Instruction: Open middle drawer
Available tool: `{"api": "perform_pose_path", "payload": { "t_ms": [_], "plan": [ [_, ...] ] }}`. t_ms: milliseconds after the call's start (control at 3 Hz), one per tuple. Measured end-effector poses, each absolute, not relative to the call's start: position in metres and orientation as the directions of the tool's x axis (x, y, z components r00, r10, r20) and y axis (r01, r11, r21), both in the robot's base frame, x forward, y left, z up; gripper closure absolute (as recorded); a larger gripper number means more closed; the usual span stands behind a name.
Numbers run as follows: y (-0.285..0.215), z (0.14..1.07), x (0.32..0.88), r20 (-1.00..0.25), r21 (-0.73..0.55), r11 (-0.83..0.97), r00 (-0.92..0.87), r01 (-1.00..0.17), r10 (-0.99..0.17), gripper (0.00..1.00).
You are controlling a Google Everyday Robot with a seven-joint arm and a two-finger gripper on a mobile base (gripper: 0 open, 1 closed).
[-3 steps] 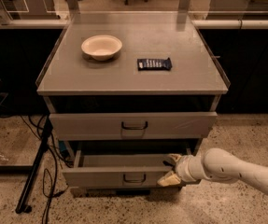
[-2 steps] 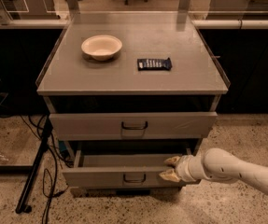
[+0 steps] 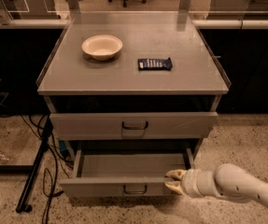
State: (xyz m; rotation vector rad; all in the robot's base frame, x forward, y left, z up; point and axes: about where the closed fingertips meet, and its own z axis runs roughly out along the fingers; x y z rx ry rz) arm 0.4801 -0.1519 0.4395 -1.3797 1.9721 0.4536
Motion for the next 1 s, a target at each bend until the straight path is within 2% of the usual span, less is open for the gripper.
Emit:
{"api": "perform_pose_path", "payload": {
  "t_ms": [667,1000],
  "plan": [
    [-0.157,0.442,0.458,-0.703,-0.092,0.388,-0.216,-0.917,-0.677,1.00],
    [-0.157,0.442,0.458,-0.703,-0.092,0.388,-0.216,-0.917,-0.677,0.86]
  ]
}}
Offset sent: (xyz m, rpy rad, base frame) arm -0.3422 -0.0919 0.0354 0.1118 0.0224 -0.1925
